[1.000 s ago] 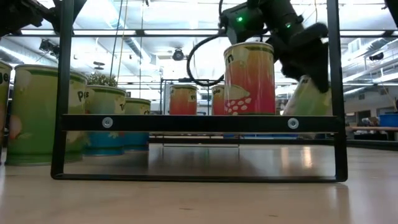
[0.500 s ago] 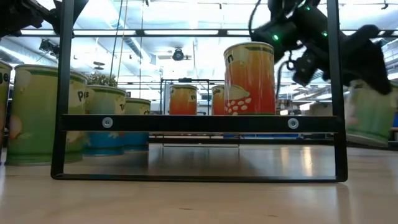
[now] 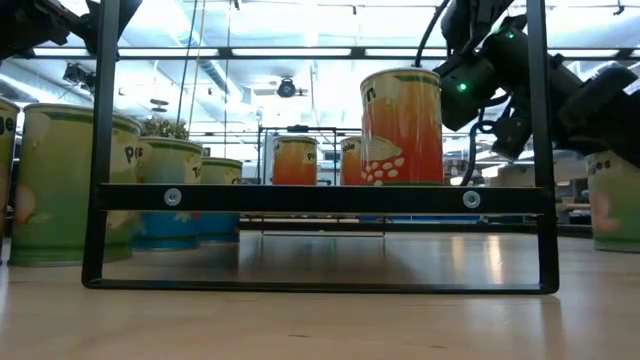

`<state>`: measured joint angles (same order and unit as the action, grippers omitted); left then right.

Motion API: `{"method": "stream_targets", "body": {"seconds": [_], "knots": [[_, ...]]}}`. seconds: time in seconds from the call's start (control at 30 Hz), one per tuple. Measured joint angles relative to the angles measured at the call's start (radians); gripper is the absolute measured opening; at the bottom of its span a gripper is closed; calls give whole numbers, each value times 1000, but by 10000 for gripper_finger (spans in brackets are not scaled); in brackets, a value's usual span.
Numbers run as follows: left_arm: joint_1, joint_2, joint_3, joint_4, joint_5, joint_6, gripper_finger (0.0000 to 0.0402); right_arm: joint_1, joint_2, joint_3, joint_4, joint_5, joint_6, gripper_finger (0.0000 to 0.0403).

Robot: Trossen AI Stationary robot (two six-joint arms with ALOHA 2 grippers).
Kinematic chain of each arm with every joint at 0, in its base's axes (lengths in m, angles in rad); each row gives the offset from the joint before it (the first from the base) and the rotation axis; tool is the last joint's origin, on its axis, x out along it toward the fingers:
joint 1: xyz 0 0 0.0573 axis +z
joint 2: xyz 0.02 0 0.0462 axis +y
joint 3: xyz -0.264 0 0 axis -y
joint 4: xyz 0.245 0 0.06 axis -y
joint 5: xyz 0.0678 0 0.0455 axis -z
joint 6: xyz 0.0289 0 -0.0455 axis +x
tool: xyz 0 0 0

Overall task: Pick and place cans onto a shelf
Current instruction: Put the right canned oranges on the shelf

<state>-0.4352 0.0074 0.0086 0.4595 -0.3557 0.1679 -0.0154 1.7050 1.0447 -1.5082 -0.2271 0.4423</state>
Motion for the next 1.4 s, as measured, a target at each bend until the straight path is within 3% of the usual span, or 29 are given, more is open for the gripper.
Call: {"method": "stream_targets", "body": {"seconds": [0.17,0.37,0.73,0.97,1.13,1.4], "knots": [[0,0,0,-1,0,0,357,0,0,0,19,7,0,395],[0,0,0,-1,0,0,357,21,-25,39,31,84,2,396],[0,0,0,-8,0,-1,357,99,-305,5,213,213,159,394],[0,0,0,-8,0,-1,357,244,-522,-128,382,374,281,394],[0,0,0,-8,-3,-1,357,397,-628,-184,384,541,437,394],[0,0,0,-8,-4,-8,357,577,-652,-216,255,535,690,394]]}}
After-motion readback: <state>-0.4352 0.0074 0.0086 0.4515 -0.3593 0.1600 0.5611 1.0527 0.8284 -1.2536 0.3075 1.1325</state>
